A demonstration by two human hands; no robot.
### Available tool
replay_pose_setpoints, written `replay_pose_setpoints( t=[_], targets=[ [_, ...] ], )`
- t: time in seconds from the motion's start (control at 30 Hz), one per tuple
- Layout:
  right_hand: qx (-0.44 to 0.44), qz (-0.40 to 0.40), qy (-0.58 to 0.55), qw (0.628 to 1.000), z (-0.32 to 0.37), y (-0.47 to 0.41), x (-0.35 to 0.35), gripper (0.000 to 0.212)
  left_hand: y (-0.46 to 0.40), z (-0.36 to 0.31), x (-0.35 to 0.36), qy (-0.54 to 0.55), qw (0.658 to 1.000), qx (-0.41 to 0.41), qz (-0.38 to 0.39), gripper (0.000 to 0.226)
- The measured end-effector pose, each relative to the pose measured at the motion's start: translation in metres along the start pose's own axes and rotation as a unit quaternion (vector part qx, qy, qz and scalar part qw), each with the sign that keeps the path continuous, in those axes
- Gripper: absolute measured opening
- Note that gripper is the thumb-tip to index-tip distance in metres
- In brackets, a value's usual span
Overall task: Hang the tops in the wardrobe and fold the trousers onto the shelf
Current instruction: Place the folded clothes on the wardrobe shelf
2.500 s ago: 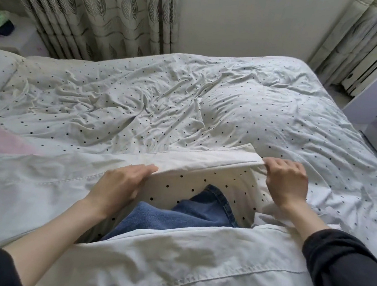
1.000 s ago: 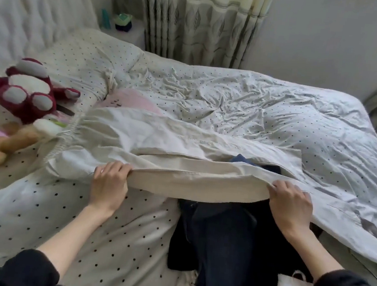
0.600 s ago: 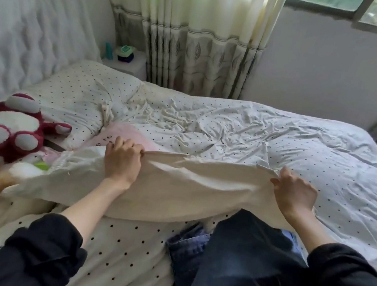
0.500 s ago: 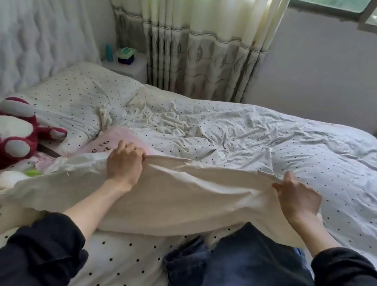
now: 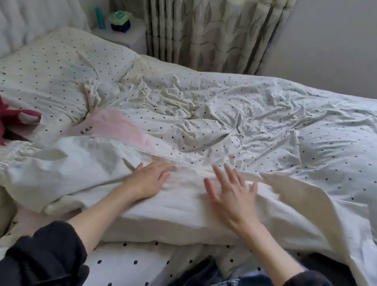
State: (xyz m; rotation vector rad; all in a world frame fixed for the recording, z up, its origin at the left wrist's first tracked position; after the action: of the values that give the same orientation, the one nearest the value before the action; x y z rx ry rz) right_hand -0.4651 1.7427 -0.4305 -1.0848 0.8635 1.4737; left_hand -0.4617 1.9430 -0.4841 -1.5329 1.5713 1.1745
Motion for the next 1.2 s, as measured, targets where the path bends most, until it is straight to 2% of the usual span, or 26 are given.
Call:
replay_pose_setpoints(
  t=[0.07, 0.13, 0.2, 0.33, 0.37, 0.43, 0.47, 0.57, 0.7, 0.83, 0.9, 1.0, 1.1, 1.13, 1.2],
  targets=[
    [-0.068, 0.112, 0.043, 0.990, 0.011, 0.015, 0.034, 0.065, 0.007, 0.004, -0.007, -0.019, 1.000, 0.003, 0.002, 0.047],
    [-0.074, 0.166, 0.079, 0.980, 0.003, 0.020, 0.054, 0.073, 0.015, 0.009, -0.021, -0.088, 0.996, 0.012, -0.004, 0.050],
    [-0.063, 0.177, 0.102, 0.977, -0.004, 0.019, 0.060, 0.084, 0.028, 0.017, -0.028, -0.158, 0.987, 0.019, 0.003, 0.053],
    [-0.056, 0.188, 0.122, 0.973, 0.000, 0.014, 0.067, 0.099, 0.051, 0.048, -0.020, -0.211, 0.977, 0.015, 0.023, 0.063],
    [-0.057, 0.199, 0.127, 0.970, 0.003, 0.014, 0.070, 0.098, 0.054, 0.056, -0.013, -0.224, 0.974, 0.024, 0.030, 0.070],
    [-0.052, 0.220, 0.130, 0.966, 0.002, 0.015, 0.072, 0.083, 0.056, 0.062, -0.004, -0.232, 0.972, 0.026, 0.036, 0.086],
    [-0.050, 0.226, 0.123, 0.965, 0.002, 0.015, 0.071, 0.073, 0.055, 0.063, -0.004, -0.223, 0.974, 0.012, 0.032, 0.084],
    [-0.039, 0.186, 0.109, 0.976, -0.005, 0.010, 0.050, 0.058, 0.048, 0.042, -0.008, -0.134, 0.990, -0.026, 0.024, 0.057],
    [-0.018, 0.041, 0.154, 0.987, -0.064, 0.013, -0.012, 0.044, 0.044, -0.040, 0.019, -0.049, 0.996, 0.051, 0.053, 0.055],
    [0.050, -0.059, 0.293, 0.953, -0.140, 0.030, -0.069, 0.027, 0.056, -0.125, 0.060, -0.027, 0.987, 0.120, 0.105, 0.055],
    [0.104, -0.071, 0.325, 0.937, -0.173, 0.041, -0.089, 0.030, 0.063, -0.159, 0.073, -0.024, 0.982, 0.150, 0.107, 0.056],
    [0.129, -0.054, 0.369, 0.919, -0.212, 0.046, -0.105, 0.042, 0.070, -0.190, 0.092, -0.033, 0.976, 0.176, 0.126, 0.065],
    [0.125, -0.029, 0.395, 0.910, -0.237, 0.033, -0.117, 0.037, 0.068, -0.197, 0.107, -0.069, 0.966, 0.203, 0.146, 0.096],
    [0.146, -0.030, 0.381, 0.913, -0.250, 0.028, -0.122, 0.036, 0.068, -0.199, 0.111, -0.079, 0.962, 0.214, 0.147, 0.106],
    [0.225, -0.043, 0.284, 0.931, -0.277, 0.014, -0.125, 0.042, 0.066, -0.198, 0.111, -0.084, 0.959, 0.226, 0.145, 0.114]
  ],
)
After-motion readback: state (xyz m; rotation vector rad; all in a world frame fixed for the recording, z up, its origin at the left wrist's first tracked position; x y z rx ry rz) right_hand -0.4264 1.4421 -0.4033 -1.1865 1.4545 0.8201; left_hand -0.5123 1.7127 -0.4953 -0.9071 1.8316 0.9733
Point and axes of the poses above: each hand's wrist, its own y-axis away from the middle knuckle, its own x-axis out of the palm, z = x × y, the point moved 7 cm from there along -y, towards the middle knuckle, and after that the axes turned 15 degrees about -z, right-handed, at the moved point
